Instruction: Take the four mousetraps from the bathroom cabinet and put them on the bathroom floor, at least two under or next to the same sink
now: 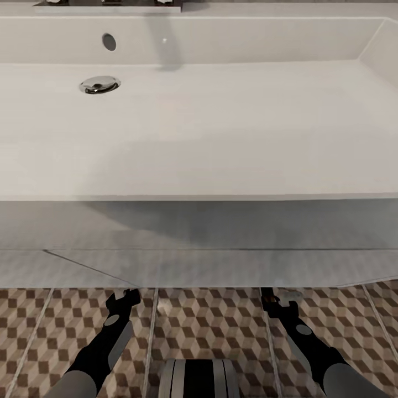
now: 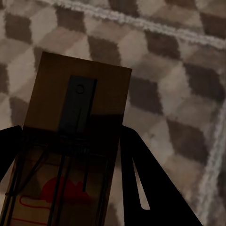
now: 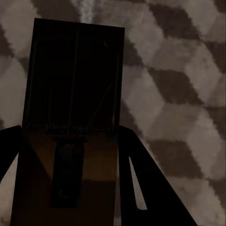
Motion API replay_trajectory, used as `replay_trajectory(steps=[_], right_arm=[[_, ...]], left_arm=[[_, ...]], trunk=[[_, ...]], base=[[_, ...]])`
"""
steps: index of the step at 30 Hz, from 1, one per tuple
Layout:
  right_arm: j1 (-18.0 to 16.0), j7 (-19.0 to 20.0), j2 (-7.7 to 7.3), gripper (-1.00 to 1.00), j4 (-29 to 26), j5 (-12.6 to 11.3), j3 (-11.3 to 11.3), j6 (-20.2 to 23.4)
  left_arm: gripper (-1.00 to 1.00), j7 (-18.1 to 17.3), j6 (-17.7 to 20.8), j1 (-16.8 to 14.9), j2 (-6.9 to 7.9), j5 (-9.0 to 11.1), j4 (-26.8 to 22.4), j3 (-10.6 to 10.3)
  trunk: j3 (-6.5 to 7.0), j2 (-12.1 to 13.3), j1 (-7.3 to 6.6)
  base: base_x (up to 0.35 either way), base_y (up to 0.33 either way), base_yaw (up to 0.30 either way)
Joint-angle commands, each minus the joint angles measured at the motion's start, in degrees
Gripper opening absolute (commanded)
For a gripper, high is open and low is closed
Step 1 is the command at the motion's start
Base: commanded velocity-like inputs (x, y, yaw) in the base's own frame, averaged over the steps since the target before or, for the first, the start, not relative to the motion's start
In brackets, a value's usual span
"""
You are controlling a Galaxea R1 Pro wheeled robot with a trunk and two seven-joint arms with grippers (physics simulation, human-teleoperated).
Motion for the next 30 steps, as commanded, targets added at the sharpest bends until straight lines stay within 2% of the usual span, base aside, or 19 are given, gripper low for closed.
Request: replay_trajectory(steps=[1, 30], right_arm=[[0.0, 0.0, -0.06, -1.0, 0.0, -0.8, 0.5, -0.2], [0.0, -0.2, -0.06, -1.0, 0.0, -1.2, 0.2, -0.3]], left_arm=[[-1.0, 0.2, -0.3, 0.0, 0.05, 0.5, 0.0, -0.3], [-1.0, 0.2, -0.5, 0.0, -0.15, 0.5, 0.2, -0.1]], trunk=[[-0.03, 0.0, -0.01], [-0.03, 0.0, -0.01]], base=[[0.026, 0.0, 0.0], [0.002, 0.0, 0.0]])
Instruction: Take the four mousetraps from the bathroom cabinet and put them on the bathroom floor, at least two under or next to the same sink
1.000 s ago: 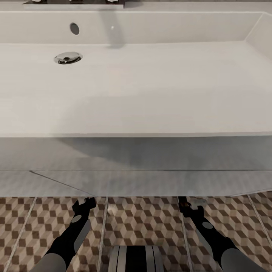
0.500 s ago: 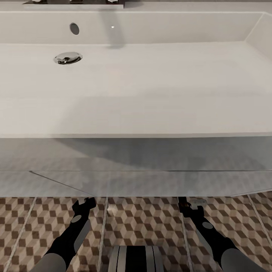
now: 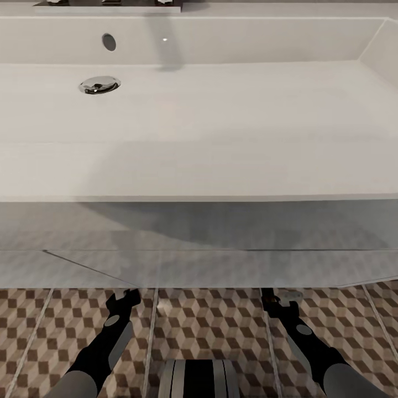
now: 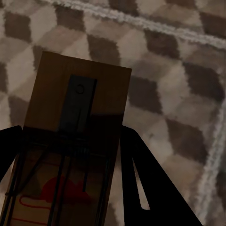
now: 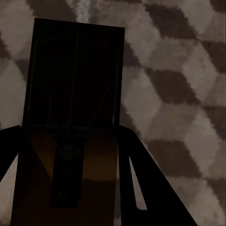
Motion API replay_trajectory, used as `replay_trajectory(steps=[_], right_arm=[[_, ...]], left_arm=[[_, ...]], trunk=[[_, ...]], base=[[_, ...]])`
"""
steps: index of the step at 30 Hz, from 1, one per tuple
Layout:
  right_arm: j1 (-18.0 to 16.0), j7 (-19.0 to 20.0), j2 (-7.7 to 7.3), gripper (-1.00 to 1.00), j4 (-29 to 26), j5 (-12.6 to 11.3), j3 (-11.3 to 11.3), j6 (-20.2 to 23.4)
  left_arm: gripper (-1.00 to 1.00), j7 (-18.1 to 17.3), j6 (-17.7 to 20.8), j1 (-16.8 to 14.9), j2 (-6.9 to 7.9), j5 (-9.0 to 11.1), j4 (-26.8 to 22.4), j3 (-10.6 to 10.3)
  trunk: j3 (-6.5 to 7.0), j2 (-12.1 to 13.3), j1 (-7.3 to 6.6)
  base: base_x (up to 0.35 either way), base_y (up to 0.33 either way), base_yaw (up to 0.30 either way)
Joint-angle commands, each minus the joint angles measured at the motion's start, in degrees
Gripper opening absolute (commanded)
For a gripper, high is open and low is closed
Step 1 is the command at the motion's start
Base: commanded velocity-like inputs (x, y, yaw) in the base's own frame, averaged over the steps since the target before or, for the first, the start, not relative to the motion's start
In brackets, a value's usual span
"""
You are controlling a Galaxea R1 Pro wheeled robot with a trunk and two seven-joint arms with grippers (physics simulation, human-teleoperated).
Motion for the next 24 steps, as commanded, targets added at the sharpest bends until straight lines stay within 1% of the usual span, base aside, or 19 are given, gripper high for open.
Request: replay_trajectory(steps=[1, 4, 11, 24], right_arm=[[0.0, 0.0, -0.06, -1.0, 0.0, -0.8, 0.5, -0.2], [0.0, -0.1, -0.06, -1.0, 0.0, -0.9, 0.4, -0.2], [0.0, -0.1, -0.06, -1.0, 0.0, -0.9, 0.4, -0.2], [0.0, -0.1, -0.06, -1.0, 0.1, -0.9, 0.4, -0.2]], left_arm=[[-1.0, 0.2, -0.3, 0.0, 0.08, 0.4, 0.2, -0.3], [-1.0, 0.2, -0.3, 0.0, 0.19, 0.3, 0.7, -0.3], [-1.0, 0.2, -0.3, 0.0, 0.15, 0.4, 4.2, -0.3], [-1.0, 0.1, -0.3, 0.0, 0.01, 0.4, 5.0, -0.3]], trunk=[[-0.03, 0.0, -0.01], [-0.03, 0.0, -0.01], [-0.03, 0.0, -0.01], [-0.03, 0.0, -0.01]], base=[[0.0, 0.0, 0.0], [0.0, 0.0, 0.0], [0.0, 0.0, 0.0], [0.0, 0.0, 0.0]])
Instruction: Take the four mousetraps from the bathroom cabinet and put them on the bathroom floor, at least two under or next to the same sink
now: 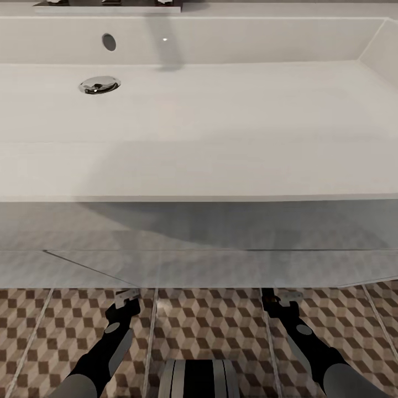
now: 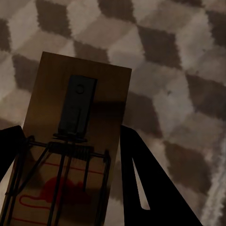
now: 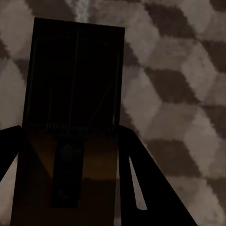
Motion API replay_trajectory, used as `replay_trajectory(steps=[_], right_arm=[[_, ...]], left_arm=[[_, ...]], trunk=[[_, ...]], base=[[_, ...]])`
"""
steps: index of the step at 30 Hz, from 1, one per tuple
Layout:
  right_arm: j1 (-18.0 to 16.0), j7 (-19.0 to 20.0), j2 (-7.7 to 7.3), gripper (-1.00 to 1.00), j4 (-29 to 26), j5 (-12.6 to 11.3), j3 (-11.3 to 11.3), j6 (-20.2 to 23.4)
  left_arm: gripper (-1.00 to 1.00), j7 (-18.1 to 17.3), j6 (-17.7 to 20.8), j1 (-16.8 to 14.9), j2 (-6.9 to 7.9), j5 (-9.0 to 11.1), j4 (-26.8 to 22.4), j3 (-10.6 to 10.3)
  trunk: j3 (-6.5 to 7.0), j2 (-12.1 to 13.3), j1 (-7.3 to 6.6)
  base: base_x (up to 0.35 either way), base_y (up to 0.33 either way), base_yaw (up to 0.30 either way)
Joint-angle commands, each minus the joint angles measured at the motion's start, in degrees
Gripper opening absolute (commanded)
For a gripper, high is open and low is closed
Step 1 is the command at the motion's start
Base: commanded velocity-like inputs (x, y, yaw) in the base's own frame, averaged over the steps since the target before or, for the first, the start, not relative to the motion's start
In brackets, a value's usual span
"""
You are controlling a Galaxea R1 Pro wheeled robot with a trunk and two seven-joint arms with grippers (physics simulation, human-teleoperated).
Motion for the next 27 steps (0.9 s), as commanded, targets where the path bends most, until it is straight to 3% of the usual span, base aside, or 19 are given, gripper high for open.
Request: replay_trajectory(steps=[1, 5, 10, 27], right_arm=[[0.0, 0.0, -0.06, -1.0, 0.1, -0.8, 0.5, -0.2], [0.0, 0.0, -0.06, -1.0, 0.1, -0.8, 0.5, -0.2], [0.0, 0.0, -0.07, -1.0, 0.1, -0.8, 0.5, -0.2], [0.0, 0.0, -0.06, -1.0, 0.1, -0.7, 0.5, -0.2]], left_arm=[[-1.0, 0.2, -0.3, 0.0, 0.05, 0.4, 0.0, -0.3], [-1.0, 0.2, -0.3, 0.0, 0.05, 0.4, 0.0, -0.3], [-1.0, 0.2, -0.5, 0.0, 0.05, 0.4, 0.0, -0.3], [-1.0, 0.2, -0.5, 0.0, 0.05, 0.5, -0.1, -0.4]], trunk=[[-0.03, 0.0, -0.01], [-0.03, 0.0, -0.01], [-1.14, -0.1, 0.12], [-1.14, -0.1, 0.12]], base=[[0.0, 0.0, 0.0], [0.0, 0.0, 0.0], [0.0, 0.0, 0.0], [0.0, 0.0, 0.0]])
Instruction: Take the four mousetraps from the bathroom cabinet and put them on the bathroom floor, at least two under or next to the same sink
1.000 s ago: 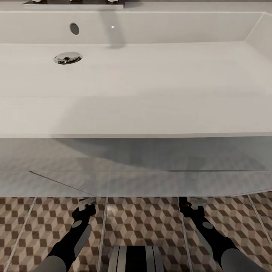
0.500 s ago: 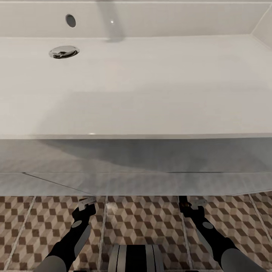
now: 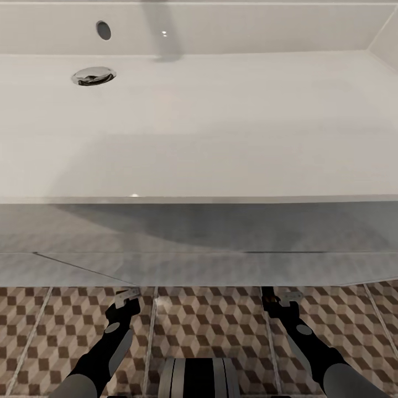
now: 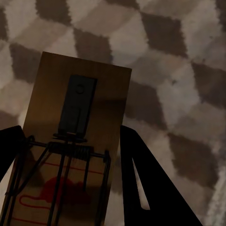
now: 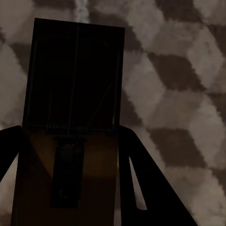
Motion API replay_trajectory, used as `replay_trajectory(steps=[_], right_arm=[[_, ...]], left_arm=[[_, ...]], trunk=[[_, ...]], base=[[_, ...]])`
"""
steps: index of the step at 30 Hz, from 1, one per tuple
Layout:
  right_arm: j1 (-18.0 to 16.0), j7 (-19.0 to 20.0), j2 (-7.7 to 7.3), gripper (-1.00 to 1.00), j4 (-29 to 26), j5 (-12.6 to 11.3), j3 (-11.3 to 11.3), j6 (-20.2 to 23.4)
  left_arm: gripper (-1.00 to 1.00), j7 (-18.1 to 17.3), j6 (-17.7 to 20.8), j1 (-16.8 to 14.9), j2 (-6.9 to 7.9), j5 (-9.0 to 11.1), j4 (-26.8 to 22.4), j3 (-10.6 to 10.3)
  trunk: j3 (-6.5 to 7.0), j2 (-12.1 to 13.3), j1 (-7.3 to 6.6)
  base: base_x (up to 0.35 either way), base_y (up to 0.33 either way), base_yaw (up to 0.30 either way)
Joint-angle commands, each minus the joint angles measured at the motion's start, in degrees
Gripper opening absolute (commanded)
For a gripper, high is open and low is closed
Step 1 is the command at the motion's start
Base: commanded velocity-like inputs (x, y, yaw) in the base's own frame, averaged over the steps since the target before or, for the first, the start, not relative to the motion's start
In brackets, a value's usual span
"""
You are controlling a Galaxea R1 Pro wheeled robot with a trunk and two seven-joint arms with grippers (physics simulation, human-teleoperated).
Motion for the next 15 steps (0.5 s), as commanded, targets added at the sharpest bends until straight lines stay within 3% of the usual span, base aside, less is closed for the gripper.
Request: replay_trajectory(steps=[1, 5, 15], right_arm=[[0.0, 0.0, -0.06, -1.0, 0.0, -0.8, 0.5, -0.2], [0.0, 0.0, -0.06, -1.0, 0.0, -0.8, 0.5, -0.2], [0.0, 0.0, -0.06, -1.0, 0.0, -0.6, 0.5, -0.3]], left_arm=[[-1.0, 0.2, -0.3, 0.0, 0.05, 0.4, 0.0, -0.3], [-1.0, 0.2, -0.3, 0.0, 0.03, 0.4, 0.0, -0.3], [-1.0, 0.2, -0.3, 0.0, 0.05, 0.5, 0.0, -0.3]], trunk=[[-0.03, 0.0, -0.01], [-0.92, -0.1, 0.09], [-0.92, -0.1, 0.09]], base=[[0.0, 0.0, 0.0], [0.0, 0.0, 0.0], [0.0, 0.0, 0.0]])
